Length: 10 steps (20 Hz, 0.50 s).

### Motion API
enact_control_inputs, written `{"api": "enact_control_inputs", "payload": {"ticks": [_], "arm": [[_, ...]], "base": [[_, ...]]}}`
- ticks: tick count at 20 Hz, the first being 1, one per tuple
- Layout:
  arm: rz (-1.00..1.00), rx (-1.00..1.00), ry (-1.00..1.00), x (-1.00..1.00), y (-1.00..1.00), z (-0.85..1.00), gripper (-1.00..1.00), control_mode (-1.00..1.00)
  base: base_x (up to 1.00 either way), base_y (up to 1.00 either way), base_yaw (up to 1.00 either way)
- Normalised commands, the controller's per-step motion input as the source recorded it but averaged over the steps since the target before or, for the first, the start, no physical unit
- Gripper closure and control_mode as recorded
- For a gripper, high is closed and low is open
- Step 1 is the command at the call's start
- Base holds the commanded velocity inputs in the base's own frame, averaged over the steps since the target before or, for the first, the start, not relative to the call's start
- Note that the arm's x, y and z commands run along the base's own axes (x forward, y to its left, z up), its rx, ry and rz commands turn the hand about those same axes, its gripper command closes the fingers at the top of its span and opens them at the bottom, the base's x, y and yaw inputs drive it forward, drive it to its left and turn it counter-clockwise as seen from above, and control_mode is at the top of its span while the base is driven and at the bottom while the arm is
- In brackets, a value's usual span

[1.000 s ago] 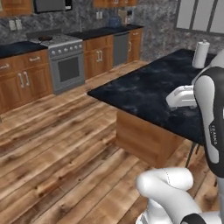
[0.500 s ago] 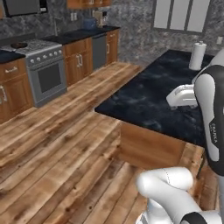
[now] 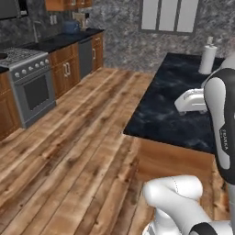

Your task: Take the chicken drumsticks from the pan and place one on each plate on the dining counter.

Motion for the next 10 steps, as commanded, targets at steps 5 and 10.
{"api": "enact_control_inputs", "payload": {"ticks": [5,10], "arm": [[0.0,0.0,0.0,0.0,0.0,0.0,-1.0,1.0],[0.0,0.0,0.0,0.0,0.0,0.0,-1.0,1.0]], "base": [[0.94,1.0,-0.33],[0.89,1.0,-0.33]]}}
